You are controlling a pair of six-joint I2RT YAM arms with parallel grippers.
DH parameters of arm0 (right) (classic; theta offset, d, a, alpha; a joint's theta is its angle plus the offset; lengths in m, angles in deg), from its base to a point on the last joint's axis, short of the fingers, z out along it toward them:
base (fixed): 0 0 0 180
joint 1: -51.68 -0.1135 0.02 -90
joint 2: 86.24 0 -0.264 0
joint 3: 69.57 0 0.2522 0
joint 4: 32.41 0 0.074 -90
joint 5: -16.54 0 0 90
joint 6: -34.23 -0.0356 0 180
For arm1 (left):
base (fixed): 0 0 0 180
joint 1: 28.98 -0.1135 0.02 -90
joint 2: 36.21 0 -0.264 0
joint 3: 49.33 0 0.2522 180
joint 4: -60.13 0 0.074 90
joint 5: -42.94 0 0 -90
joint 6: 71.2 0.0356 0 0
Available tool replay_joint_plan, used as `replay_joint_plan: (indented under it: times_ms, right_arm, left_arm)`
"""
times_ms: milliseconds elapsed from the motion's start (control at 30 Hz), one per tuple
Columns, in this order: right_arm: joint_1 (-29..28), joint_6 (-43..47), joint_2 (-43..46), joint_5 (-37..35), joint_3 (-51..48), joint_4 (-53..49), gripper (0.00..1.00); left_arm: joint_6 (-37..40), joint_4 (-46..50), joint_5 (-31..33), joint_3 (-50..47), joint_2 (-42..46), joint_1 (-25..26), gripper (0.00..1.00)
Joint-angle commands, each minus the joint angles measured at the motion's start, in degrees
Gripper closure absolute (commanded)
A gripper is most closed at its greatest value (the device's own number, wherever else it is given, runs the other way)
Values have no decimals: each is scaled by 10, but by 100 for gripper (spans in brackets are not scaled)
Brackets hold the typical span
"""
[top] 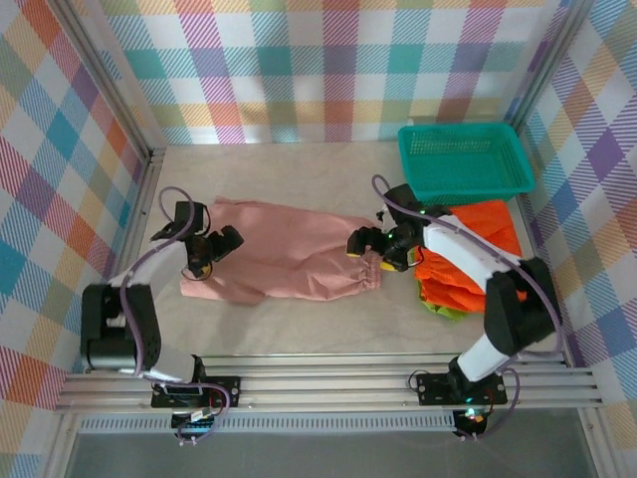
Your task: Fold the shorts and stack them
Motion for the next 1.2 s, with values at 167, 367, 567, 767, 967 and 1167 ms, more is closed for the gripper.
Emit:
replay_joint_plan:
  times_ms: [167,367,567,767,967,1167]
  right_arm:
    - [29,53,-53,-58,39,-28,7]
    - [29,34,-92,-55,41,2,10]
    - [26,12,-142,-16,38,30,13]
    - [10,1,-170,3,43,49,19]
    - [-3,-8,-196,6,53,47,37]
    - [-8,29,-208,-41,79,11,72]
  left_arm:
    - [9,30,-40,37,76,39,0]
    - [-1,-26,-40,-38,43,44,0]
    - [-5,-68,-45,-84,4,46,0]
    - [0,-89,-44,-101,-8,46,0]
    - [3,-93,-40,-106,-10,46,0]
    - [6,-79,-31,-100,5,46,0]
